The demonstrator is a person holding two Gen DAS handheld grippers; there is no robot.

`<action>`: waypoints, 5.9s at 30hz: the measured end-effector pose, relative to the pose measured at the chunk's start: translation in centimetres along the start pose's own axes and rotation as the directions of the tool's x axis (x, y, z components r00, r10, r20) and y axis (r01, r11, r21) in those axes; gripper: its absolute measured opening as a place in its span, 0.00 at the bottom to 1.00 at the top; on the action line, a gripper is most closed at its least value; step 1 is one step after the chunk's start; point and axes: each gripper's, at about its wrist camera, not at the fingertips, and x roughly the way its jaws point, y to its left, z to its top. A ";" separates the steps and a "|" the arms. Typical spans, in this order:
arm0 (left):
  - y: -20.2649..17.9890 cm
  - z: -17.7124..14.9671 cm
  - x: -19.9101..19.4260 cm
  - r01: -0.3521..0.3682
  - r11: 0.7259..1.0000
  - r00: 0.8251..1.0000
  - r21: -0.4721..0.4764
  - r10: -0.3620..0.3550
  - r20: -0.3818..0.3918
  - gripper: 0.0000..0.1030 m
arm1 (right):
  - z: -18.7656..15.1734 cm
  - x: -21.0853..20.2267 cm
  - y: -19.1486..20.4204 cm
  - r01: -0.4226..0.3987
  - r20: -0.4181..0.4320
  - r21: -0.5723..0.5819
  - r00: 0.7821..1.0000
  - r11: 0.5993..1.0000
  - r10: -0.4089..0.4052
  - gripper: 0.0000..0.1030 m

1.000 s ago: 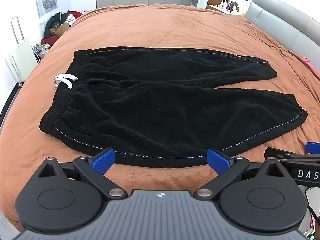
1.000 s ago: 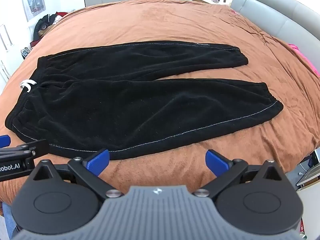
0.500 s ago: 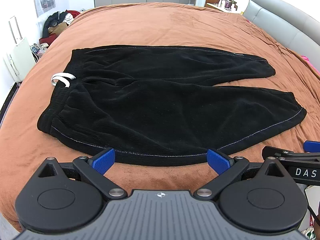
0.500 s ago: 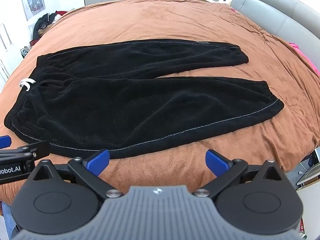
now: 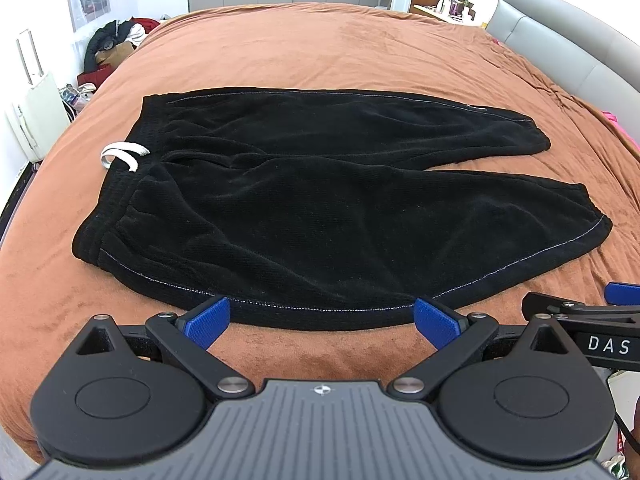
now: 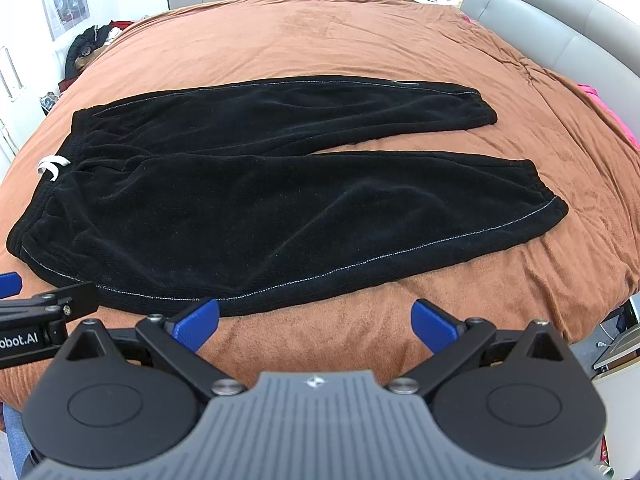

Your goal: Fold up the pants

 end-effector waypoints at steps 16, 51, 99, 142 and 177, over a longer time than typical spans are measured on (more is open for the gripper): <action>0.0 -0.1 0.0 0.001 1.000 1.000 -0.004 -0.002 -0.006 1.00 | -0.1 0.4 -0.1 0.001 -0.004 -0.001 1.000 1.000 -0.001 0.95; 0.4 0.0 0.5 0.009 1.000 1.000 -0.006 -0.009 -0.014 1.00 | -0.1 1.0 -0.3 -0.013 -0.018 0.013 1.000 1.000 0.013 0.95; 21.0 -2.8 13.0 0.139 0.792 0.989 -0.594 -0.077 0.129 1.00 | -1.5 22.6 -37.3 -0.386 0.383 0.768 0.916 0.511 0.117 0.96; 26.2 1.4 7.7 0.478 0.635 0.869 -0.608 -0.239 0.434 0.22 | 7.2 16.9 -38.1 -0.720 0.660 0.571 0.688 0.395 0.301 0.03; 28.2 23.0 27.0 0.433 0.496 0.902 -0.753 -0.231 0.366 0.19 | 28.5 33.4 -34.6 -0.584 0.514 0.740 0.811 0.334 0.281 0.04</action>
